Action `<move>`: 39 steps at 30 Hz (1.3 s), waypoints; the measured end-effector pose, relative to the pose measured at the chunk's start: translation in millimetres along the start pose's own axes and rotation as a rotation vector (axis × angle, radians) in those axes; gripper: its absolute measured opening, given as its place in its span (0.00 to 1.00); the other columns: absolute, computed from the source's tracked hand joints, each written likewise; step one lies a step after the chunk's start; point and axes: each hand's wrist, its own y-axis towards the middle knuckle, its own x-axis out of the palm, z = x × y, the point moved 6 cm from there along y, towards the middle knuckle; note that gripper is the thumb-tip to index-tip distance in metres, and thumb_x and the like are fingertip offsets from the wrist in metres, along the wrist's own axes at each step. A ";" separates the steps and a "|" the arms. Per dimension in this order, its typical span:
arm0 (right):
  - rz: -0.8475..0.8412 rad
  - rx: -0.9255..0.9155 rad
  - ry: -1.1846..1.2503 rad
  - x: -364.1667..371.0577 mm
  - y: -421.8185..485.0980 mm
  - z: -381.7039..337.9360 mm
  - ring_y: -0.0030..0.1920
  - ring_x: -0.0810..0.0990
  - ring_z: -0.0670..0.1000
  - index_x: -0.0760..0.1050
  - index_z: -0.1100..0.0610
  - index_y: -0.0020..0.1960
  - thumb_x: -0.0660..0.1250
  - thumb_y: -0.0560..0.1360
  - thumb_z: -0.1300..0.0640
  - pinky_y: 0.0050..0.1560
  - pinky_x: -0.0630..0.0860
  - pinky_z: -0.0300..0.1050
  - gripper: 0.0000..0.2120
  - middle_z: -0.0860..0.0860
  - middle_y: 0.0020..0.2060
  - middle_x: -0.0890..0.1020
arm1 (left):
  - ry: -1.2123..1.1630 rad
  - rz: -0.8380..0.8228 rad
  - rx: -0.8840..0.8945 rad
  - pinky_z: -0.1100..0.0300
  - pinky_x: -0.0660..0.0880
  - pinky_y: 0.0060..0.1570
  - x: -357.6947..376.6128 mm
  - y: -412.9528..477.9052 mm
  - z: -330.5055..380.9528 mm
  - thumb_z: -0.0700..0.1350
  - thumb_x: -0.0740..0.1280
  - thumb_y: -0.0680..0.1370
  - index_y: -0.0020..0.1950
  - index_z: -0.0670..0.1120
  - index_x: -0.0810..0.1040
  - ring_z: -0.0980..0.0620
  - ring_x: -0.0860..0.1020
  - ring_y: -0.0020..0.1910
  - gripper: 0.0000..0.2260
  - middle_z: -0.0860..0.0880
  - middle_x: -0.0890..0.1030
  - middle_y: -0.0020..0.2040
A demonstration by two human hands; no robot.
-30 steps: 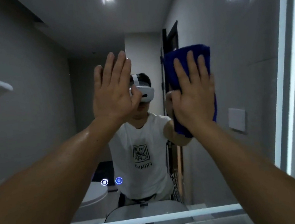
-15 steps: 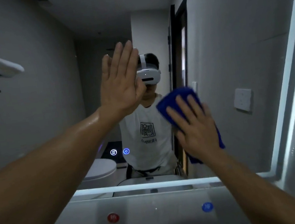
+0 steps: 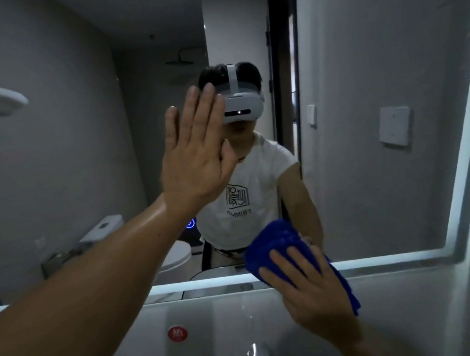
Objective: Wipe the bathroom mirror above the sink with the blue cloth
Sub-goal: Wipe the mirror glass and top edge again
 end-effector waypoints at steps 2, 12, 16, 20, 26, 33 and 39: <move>0.020 0.108 -0.004 -12.7 13.2 38.5 0.80 0.49 0.56 0.58 0.48 0.78 0.62 0.76 0.53 0.77 0.46 0.61 0.31 0.52 0.80 0.49 | -0.006 0.012 0.007 0.40 0.52 0.76 -1.4 1.1 2.0 0.50 0.54 0.81 0.80 0.40 0.58 0.42 0.55 0.79 0.28 0.40 0.59 0.80; 0.007 0.311 0.040 -1.5 42.6 -9.1 0.79 0.42 0.58 0.45 0.50 0.81 0.58 0.76 0.52 0.77 0.41 0.61 0.37 0.54 0.80 0.41 | -0.006 0.005 -0.015 0.41 0.50 0.77 -1.3 0.7 1.3 0.50 0.52 0.81 0.80 0.41 0.57 0.43 0.54 0.80 0.29 0.41 0.57 0.80; 0.048 -0.014 0.014 -8.8 11.3 1.1 0.79 0.53 0.56 0.56 0.51 0.79 0.67 0.74 0.59 0.76 0.52 0.61 0.37 0.53 0.80 0.52 | -0.011 -0.003 -0.008 0.41 0.50 0.77 -2.3 1.4 1.8 0.51 0.51 0.81 0.80 0.41 0.56 0.43 0.54 0.80 0.28 0.41 0.57 0.80; 0.108 0.150 -0.008 -47.6 69.0 89.1 0.79 0.48 0.58 0.54 0.49 0.79 0.60 0.76 0.54 0.76 0.48 0.62 0.33 0.54 0.80 0.52 | 0.008 0.008 -0.009 0.40 0.51 0.77 -3.5 0.7 2.1 0.51 0.52 0.81 0.80 0.40 0.58 0.42 0.55 0.80 0.28 0.41 0.58 0.80; 0.227 0.485 0.042 -59.7 122.0 101.8 0.79 0.47 0.59 0.57 0.53 0.79 0.60 0.78 0.53 0.77 0.45 0.61 0.31 0.57 0.79 0.55 | -0.013 0.017 -0.012 0.39 0.52 0.76 -2.0 1.3 2.9 0.51 0.52 0.81 0.80 0.41 0.58 0.42 0.55 0.79 0.28 0.41 0.58 0.80; 0.006 0.068 -0.083 -1.8 1.0 29.8 0.79 0.48 0.59 0.52 0.52 0.81 0.70 0.71 0.57 0.78 0.44 0.61 0.44 0.55 0.80 0.48 | 0.022 0.006 -0.013 0.39 0.53 0.76 2.2 1.4 1.3 0.52 0.49 0.81 0.80 0.41 0.57 0.42 0.55 0.79 0.28 0.41 0.59 0.80; 0.185 0.421 0.044 -70.0 121.6 126.4 0.78 0.50 0.59 0.56 0.50 0.78 0.63 0.76 0.54 0.74 0.52 0.64 0.33 0.57 0.78 0.57 | 0.039 -0.035 -0.007 0.40 0.52 0.76 0.4 2.0 2.2 0.52 0.48 0.82 0.80 0.40 0.57 0.42 0.54 0.79 0.28 0.41 0.57 0.80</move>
